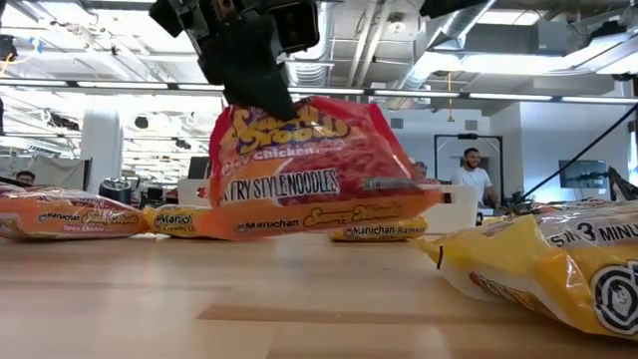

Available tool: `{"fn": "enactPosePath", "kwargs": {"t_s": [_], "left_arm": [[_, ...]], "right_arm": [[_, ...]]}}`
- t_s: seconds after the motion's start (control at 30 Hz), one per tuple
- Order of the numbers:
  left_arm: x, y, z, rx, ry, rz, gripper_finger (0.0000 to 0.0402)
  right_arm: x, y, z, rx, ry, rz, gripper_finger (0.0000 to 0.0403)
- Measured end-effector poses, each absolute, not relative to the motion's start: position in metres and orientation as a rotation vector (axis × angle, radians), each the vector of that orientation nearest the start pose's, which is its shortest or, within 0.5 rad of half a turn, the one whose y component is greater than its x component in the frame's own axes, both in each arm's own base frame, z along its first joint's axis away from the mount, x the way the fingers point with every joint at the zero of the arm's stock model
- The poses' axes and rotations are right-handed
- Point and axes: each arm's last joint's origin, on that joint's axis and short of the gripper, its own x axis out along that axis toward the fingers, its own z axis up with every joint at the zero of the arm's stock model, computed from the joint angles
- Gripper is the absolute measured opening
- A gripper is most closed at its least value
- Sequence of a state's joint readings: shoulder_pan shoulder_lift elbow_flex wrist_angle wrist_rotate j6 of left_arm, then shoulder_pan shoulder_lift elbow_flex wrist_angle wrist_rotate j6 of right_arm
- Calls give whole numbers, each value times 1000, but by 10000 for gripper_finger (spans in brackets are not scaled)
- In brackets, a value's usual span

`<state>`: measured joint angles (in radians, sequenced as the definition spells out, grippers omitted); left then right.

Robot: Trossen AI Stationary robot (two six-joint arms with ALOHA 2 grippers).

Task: Sort Maruchan noodles
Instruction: Put the orange noodle pack into the left white bin

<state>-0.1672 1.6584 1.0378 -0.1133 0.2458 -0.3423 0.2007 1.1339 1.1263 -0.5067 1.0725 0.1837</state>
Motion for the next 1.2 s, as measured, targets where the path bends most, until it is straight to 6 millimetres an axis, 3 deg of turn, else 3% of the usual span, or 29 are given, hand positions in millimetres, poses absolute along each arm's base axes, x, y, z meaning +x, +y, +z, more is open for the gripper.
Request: {"fn": "enactPosePath", "kwargs": {"t_s": [0.4,0.67,0.87,1.2], "left_arm": [[323,-52,233,-249,793,-126,0],[306,-30,253,-204,787,-13,0],[289,-8,269,-160,778,84,0],[249,50,300,-98,731,335,0]], "right_arm": [[226,8,360,-151,365,-934,152],[226,3,360,-151,369,-956,152],[226,0,360,-219,407,-952,152],[226,0,360,-240,418,-948,152]]}}
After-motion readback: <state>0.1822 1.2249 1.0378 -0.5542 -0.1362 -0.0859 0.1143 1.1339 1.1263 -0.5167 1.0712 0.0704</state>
